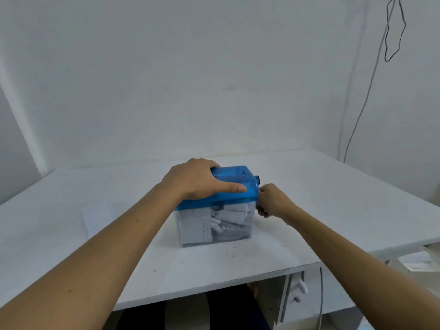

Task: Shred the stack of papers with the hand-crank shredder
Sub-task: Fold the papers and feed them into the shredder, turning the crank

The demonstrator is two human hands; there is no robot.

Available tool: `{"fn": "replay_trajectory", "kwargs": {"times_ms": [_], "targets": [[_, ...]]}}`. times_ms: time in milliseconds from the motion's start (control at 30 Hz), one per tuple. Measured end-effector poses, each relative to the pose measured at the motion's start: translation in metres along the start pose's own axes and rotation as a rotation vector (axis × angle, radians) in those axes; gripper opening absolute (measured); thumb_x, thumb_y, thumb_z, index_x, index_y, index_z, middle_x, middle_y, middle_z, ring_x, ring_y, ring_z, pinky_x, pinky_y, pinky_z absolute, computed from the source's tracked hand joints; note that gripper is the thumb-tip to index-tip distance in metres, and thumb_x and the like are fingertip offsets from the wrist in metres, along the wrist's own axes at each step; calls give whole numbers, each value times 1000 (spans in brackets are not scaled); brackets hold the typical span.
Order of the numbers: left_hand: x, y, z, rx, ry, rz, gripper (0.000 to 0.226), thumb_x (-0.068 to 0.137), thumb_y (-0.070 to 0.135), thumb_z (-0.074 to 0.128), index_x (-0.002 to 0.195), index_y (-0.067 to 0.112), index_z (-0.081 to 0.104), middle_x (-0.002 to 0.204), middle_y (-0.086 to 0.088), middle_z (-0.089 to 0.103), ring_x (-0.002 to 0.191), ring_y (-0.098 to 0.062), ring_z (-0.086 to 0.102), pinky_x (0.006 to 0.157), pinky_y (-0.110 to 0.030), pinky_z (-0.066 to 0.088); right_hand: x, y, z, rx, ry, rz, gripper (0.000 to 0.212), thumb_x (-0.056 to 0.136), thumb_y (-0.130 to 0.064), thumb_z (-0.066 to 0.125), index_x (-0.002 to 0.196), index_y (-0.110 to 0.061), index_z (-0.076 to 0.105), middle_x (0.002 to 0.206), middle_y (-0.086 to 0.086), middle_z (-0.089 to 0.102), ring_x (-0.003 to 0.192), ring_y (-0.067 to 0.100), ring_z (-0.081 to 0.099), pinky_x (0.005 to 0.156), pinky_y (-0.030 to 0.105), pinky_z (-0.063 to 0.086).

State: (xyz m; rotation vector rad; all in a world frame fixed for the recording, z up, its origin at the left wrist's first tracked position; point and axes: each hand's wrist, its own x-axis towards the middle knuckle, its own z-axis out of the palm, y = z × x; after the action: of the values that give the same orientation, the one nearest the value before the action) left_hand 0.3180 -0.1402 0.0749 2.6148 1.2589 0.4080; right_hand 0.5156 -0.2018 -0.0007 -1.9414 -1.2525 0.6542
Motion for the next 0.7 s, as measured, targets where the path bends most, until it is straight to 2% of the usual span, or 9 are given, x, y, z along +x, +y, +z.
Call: {"fn": "replay_trajectory", "kwargs": {"times_ms": [133, 233, 300, 367, 433, 500, 567, 633, 700], "targets": [[2, -1, -2, 5, -11, -6, 92, 58, 93, 60, 132, 36, 56, 121, 16, 58, 104, -13, 56, 82, -33, 44, -20, -6, -13, -138, -137, 64, 30, 99, -18, 47, 73, -7, 58, 64, 4, 56, 52, 15, 49, 53, 23, 44], [4, -1, -3, 15, -30, -14, 94, 58, 93, 60, 132, 35, 55, 118, 16, 58, 103, -14, 56, 81, -33, 44, -42, -16, -33, -81, -168, 43, 29, 96, -18, 49, 70, -9, 58, 59, 3, 52, 47, 15, 48, 52, 25, 42], [5, -2, -3, 14, -42, -18, 90, 60, 92, 60, 130, 36, 56, 114, 17, 57, 102, -14, 57, 79, -32, 44, -57, -30, -57, 49, -158, 5, 45, 101, -37, 48, 70, -8, 64, 59, 4, 52, 47, 16, 51, 54, 27, 43], [6, -2, -3, 12, -42, -18, 86, 60, 92, 60, 126, 36, 58, 112, 17, 60, 99, -13, 59, 78, -32, 45, -64, -45, -80, -16, -238, -70, 60, 98, -56, 46, 77, -8, 74, 65, 3, 62, 59, 15, 62, 62, 28, 51], [6, -3, -3, 22, -36, -10, 85, 60, 92, 59, 125, 38, 58, 111, 17, 61, 98, -13, 59, 78, -33, 46, -64, -54, -90, -231, -312, -151, 49, 90, -60, 57, 85, -16, 79, 74, -5, 72, 72, 8, 67, 72, 25, 55], [6, -3, -2, 29, -36, -12, 85, 60, 92, 60, 125, 38, 58, 112, 16, 61, 100, -14, 59, 81, -34, 48, -59, -56, -95, -352, -334, -192, 35, 86, -53, 67, 85, -20, 79, 75, -7, 73, 75, 3, 66, 77, 22, 55], [7, -3, -2, 20, -44, -8, 85, 60, 91, 61, 126, 38, 58, 112, 17, 61, 100, -14, 59, 82, -34, 48, -48, -55, -100, -215, -307, -235, 36, 84, -51, 69, 83, -15, 75, 76, -2, 70, 74, 7, 64, 82, 27, 56], [7, -2, -4, 8, -52, -7, 87, 60, 91, 62, 128, 38, 57, 116, 17, 60, 102, -14, 59, 84, -34, 48, -35, -57, -101, 0, -236, -250, 38, 87, -50, 68, 81, -13, 67, 74, 0, 58, 72, 12, 59, 84, 32, 55], [6, -3, -4, 6, -58, -7, 92, 60, 91, 62, 134, 37, 54, 120, 17, 58, 105, -15, 57, 84, -34, 46, -21, -59, -94, 92, -150, -231, 41, 88, -55, 66, 87, -14, 67, 73, -1, 51, 70, 13, 57, 83, 34, 55]]}}
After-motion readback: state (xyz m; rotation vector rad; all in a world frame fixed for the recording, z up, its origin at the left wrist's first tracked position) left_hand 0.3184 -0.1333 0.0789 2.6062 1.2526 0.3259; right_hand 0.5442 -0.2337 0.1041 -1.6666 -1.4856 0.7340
